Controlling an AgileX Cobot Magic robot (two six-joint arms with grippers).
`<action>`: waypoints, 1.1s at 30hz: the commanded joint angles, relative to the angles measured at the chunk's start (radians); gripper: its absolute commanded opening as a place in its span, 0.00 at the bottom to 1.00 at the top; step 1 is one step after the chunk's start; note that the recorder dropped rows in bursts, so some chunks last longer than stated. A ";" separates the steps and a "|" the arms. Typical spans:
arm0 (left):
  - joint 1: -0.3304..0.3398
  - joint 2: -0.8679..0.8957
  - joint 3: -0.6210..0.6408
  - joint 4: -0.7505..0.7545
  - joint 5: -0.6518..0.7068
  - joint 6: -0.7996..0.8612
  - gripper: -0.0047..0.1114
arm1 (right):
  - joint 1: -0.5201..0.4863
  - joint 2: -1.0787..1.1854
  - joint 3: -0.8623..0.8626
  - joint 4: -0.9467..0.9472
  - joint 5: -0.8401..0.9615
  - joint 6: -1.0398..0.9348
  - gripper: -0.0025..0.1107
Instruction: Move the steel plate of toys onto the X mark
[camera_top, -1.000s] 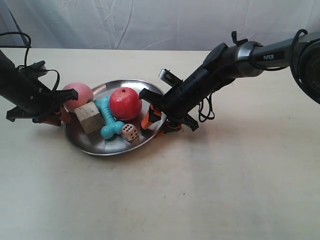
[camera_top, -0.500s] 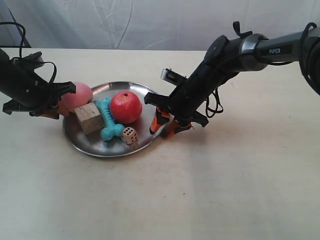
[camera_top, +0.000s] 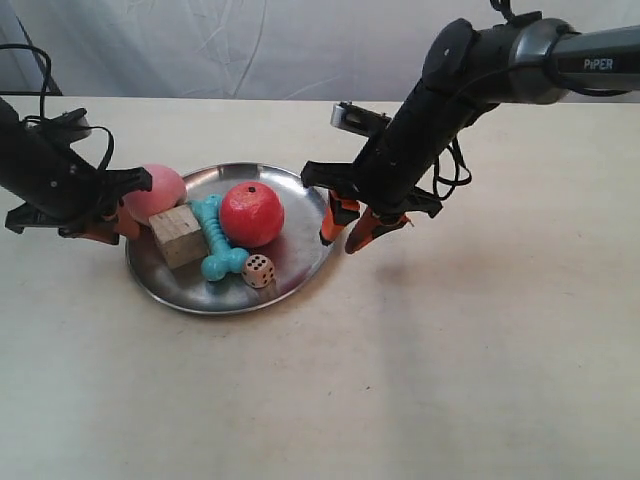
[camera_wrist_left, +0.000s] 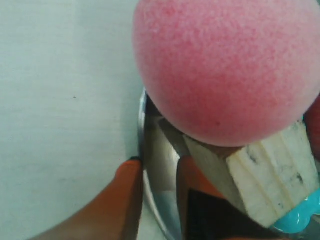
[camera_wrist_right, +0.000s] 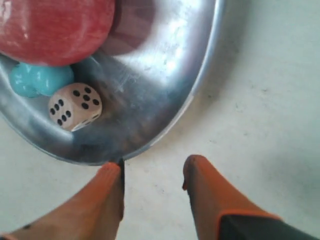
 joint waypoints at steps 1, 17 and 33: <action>-0.007 -0.051 0.003 0.058 0.007 -0.033 0.25 | -0.005 -0.047 -0.001 -0.053 0.015 0.008 0.39; -0.007 -0.171 0.017 0.131 0.058 -0.085 0.12 | -0.005 -0.122 -0.001 -0.119 0.059 0.010 0.39; -0.012 -1.157 0.257 0.124 -0.284 -0.048 0.04 | -0.003 -1.178 0.638 -0.154 -0.350 -0.076 0.02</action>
